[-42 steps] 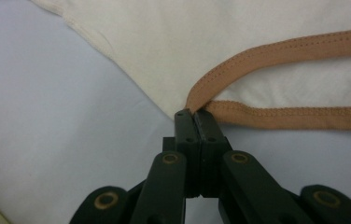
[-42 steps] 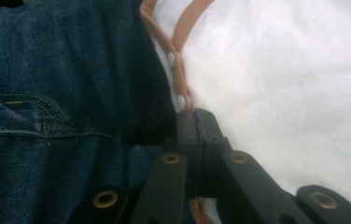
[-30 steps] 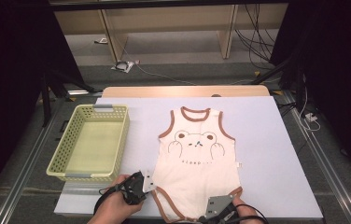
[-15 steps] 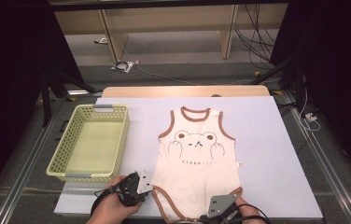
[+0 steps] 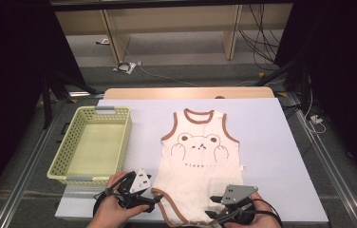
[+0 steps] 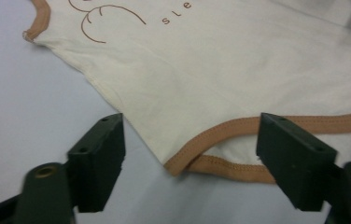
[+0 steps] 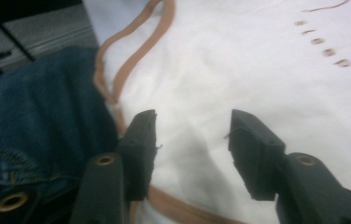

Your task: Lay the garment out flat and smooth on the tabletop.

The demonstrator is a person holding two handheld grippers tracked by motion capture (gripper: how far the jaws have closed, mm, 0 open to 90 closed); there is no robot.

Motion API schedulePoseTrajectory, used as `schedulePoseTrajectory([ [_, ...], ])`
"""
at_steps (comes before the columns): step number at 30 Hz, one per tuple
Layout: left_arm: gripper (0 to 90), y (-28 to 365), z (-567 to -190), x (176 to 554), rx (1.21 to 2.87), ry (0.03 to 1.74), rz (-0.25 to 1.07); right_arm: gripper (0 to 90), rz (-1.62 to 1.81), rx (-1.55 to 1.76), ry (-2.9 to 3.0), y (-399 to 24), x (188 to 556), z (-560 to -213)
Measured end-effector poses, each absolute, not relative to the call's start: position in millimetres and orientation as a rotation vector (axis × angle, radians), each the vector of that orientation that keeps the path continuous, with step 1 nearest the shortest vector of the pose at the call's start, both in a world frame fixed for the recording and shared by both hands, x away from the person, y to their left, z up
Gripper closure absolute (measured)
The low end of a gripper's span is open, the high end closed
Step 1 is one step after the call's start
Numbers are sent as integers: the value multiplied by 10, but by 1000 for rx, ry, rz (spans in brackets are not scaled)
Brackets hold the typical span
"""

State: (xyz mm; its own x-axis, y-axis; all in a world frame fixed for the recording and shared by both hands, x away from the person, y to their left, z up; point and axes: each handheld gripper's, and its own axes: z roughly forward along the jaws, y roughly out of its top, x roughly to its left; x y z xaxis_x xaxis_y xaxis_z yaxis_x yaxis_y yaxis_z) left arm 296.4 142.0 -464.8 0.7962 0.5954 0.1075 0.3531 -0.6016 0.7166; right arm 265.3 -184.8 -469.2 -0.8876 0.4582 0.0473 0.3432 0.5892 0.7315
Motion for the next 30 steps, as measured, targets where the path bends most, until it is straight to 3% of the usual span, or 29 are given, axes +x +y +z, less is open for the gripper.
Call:
schedulePoseTrajectory([
  [5,130,1426,-4665,2978,2242,713,456,414,1228,770,2557,-1953,2745,-4664],
  [10,0,1430,-4677,2984,2210,707,441,316,1271,851,2448,-2049,2832,-4662],
  [18,0,1434,-4657,2976,2165,694,480,209,1312,911,2329,-2173,2927,-4657],
  [30,0,1432,-4635,2964,2140,683,490,213,1303,940,2257,-2247,2981,-4668],
])
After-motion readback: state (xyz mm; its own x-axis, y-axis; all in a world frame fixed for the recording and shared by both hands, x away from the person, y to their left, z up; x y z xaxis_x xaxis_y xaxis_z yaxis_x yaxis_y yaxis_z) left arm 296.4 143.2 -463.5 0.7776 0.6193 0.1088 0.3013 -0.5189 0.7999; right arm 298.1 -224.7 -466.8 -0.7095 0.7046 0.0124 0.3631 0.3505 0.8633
